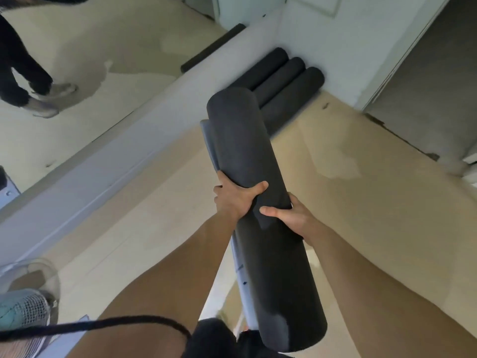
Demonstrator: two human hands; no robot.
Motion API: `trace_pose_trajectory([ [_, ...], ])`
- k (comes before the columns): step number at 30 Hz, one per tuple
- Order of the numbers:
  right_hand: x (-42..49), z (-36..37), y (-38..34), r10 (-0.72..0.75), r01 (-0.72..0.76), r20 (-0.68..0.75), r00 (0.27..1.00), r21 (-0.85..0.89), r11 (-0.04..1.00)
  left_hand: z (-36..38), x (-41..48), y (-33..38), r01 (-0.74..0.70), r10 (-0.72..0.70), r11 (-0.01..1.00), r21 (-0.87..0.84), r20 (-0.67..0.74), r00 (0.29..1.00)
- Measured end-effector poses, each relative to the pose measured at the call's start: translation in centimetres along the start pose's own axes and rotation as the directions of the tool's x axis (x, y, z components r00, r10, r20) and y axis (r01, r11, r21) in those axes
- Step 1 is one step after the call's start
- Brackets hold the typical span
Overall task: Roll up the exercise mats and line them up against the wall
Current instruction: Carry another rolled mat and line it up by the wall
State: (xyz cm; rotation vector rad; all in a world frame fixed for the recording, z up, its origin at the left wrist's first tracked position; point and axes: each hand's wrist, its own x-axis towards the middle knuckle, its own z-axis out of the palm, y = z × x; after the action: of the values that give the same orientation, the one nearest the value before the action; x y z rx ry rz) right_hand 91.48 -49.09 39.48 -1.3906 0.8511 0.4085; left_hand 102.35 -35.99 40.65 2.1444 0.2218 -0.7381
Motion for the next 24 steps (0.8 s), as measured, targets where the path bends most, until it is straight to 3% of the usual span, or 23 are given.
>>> trace_pose_trajectory([
  [10,18.4,-19.7,-14.1,0.046,-0.044,0.020,0.999,-0.110,0.993,14.3,17.0,19.2,0.112,-0.112,0.992,-0.053,-0.010,0.994],
  [17,29.4,-32.4,-19.3,0.110,-0.079,0.121,0.987,-0.236,0.969,24.6,24.7,28.3,0.259,-0.266,0.961,-0.098,-0.078,0.961],
  [24,40.1,-42.5,-21.7,0.203,-0.041,0.254,0.946,-0.527,0.849,35.2,28.6,31.3,0.367,-0.476,0.823,-0.433,-0.173,0.863],
])
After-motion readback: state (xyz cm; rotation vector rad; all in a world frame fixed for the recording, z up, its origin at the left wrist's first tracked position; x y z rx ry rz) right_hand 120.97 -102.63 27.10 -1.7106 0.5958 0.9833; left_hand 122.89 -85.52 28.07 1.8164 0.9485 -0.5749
